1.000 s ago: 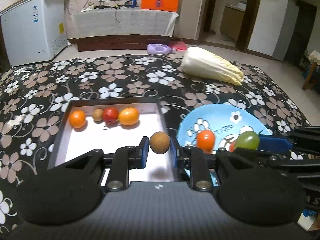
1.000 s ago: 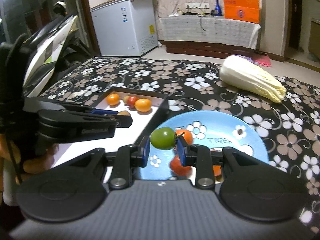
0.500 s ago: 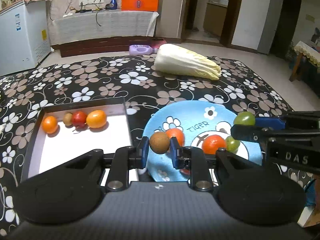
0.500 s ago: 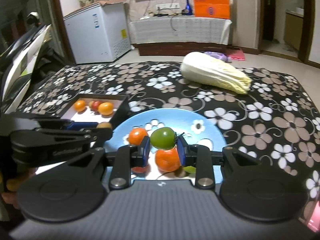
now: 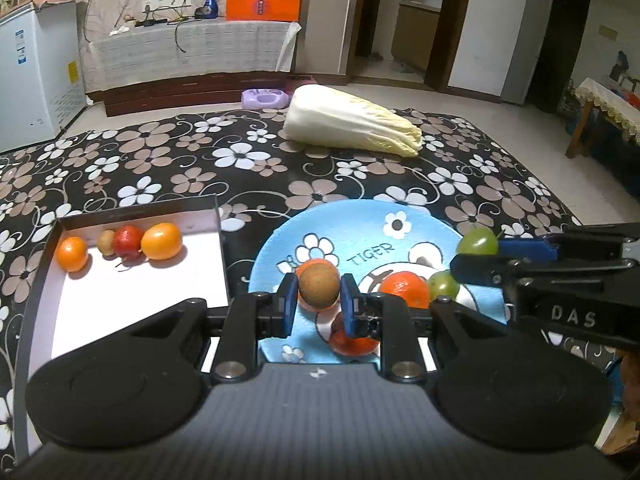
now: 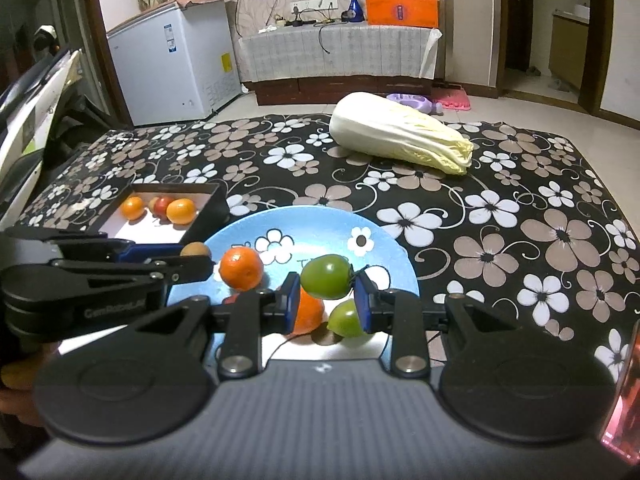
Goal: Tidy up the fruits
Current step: 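Lower the green grape beside the green tomato and open the right tool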
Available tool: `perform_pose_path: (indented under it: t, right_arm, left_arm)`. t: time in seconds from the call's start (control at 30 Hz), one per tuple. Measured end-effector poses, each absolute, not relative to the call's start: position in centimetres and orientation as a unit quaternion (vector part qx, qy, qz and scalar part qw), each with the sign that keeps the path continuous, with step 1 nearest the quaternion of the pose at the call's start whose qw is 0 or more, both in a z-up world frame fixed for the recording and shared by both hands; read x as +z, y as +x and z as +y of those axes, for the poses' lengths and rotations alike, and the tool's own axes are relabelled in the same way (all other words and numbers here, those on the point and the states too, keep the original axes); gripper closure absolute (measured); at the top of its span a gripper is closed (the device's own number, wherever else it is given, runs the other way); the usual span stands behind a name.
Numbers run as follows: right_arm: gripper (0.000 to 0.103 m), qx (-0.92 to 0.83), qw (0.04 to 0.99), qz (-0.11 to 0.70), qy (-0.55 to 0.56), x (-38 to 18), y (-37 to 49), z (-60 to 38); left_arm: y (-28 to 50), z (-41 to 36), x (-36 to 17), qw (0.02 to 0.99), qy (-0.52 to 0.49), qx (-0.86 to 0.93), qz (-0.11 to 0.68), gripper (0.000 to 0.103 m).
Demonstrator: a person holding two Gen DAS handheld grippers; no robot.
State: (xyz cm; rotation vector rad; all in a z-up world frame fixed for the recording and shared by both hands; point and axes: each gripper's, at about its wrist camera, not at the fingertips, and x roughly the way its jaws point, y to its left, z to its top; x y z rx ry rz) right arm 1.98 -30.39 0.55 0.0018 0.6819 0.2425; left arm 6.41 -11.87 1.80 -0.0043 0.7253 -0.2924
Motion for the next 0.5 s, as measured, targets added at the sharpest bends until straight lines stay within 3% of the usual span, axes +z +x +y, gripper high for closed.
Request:
perform_pose_path:
  t: [0.5]
  right_arm:
    - [0.071,0.126,0.924,0.361,-0.017,-0.3,1.9,-30.6]
  left_arm:
    - [7.8,-14.1,1.5,0.925,-0.002,-0.168,0.342,0.076]
